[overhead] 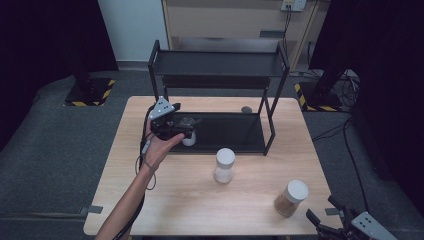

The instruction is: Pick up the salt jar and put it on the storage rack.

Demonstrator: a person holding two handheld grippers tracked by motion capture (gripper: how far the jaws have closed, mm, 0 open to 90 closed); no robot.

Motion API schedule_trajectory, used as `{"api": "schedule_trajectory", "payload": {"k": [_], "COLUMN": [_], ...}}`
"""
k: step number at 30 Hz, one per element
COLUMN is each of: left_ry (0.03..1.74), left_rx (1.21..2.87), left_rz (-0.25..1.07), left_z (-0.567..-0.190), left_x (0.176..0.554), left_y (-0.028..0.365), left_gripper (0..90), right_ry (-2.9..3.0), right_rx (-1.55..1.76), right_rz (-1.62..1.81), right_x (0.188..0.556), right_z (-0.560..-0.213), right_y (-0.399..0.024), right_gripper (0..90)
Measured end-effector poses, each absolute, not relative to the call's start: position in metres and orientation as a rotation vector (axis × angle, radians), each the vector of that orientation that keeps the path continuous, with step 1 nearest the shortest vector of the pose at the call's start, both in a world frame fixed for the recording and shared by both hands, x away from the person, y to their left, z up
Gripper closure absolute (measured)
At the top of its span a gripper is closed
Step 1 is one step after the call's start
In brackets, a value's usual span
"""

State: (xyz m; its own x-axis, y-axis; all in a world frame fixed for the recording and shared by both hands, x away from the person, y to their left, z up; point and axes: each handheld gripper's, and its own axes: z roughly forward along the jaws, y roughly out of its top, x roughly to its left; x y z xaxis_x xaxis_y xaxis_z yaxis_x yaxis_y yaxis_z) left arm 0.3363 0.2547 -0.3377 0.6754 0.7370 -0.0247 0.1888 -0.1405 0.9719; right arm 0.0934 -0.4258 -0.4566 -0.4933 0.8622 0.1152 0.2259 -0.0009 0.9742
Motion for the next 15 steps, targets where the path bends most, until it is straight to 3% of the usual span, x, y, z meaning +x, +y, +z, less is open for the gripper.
{"api": "schedule_trajectory", "payload": {"k": [15], "left_ry": [0.715], "left_rx": [1.712], "left_rz": [0.575], "left_z": [-0.327], "left_x": [0.299], "left_y": [0.286], "left_gripper": [0.9], "right_ry": [1.740], "right_rx": [1.125], "right_rz": [1.528], "right_x": [0.094], "right_z": [-0.457], "right_y": [-0.426], "right_gripper": [7.2]}}
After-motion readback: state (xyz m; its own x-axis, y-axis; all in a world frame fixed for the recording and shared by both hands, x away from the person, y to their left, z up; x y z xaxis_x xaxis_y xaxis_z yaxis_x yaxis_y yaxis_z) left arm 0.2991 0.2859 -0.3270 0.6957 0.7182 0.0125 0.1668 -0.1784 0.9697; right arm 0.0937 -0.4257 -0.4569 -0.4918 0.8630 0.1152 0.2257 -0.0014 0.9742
